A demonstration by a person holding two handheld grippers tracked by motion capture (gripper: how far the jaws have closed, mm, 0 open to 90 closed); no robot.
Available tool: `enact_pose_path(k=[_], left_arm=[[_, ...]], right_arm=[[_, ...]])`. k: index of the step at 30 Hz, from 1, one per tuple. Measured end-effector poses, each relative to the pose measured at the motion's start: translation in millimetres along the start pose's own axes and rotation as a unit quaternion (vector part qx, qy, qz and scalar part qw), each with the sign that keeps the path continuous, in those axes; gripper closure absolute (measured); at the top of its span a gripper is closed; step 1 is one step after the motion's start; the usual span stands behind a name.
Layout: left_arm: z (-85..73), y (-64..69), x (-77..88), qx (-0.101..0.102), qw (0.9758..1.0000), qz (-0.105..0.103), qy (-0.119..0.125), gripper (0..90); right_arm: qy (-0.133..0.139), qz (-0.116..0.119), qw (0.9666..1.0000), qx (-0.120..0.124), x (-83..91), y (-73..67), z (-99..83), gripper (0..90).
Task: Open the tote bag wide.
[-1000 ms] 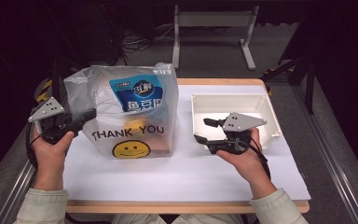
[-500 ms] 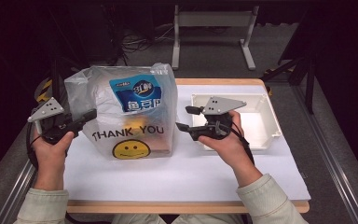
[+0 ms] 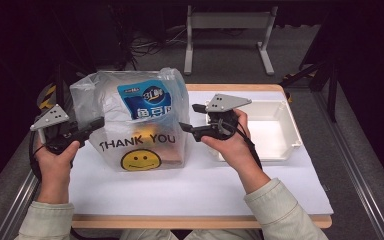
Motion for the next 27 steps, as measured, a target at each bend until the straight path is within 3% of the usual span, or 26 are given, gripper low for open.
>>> enact_pose_path(k=[1, 11, 14, 15, 20, 23, 27], left_arm=[[0.0, 0.1, -0.1, 0.0, 1.0, -0.001, 0.0, 89.2], [-0.4, -0.6, 0.2, 0.001, 1.0, -0.003, 0.0, 89.2], [-0.7, -1.0, 0.4, 0.001, 1.0, -0.003, 0.001, 89.2], [-0.7, -1.2, 0.4, 0.0, 1.0, -0.003, 0.001, 89.2], [-0.8, -2.2, 0.7, 0.001, 1.0, -0.003, 0.001, 89.1], [-1.0, -2.6, 0.8, 0.003, 1.0, -0.003, 0.003, 88.9], [-0.7, -2.8, 1.8, 0.005, 1.0, 0.0, 0.008, 86.6]], right_arm=[[0.014, -0.001, 0.9997, -0.02, -5.5, 0.7, 0.1, 23.1], [0.018, -0.016, 0.9992, -0.033, -26.2, 1.2, 2.8, 20.3], [0.008, -0.023, 0.9993, -0.028, -29.8, 3.5, 1.0, 32.6], [0.001, -0.027, 0.9994, -0.022, -29.5, 4.4, 0.4, 43.8], [-0.004, -0.03, 0.9995, -0.003, -25.3, 8.4, 0.4, 66.0], [-0.001, -0.031, 0.9995, 0.001, -21.3, 9.5, 1.1, 75.8], [-0.003, -0.035, 0.9994, 0.005, -18.0, 10.9, -0.1, 82.7]])
Point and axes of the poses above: each handheld gripper's, and its own axes: x roughly backward along the jaws, z roughly out of its top, y roughly to its right, the point moved 1 cm from there along -x, roughly forward along the jaws, and after that the axes turned 13 degrees about y, right-handed, at the moved point
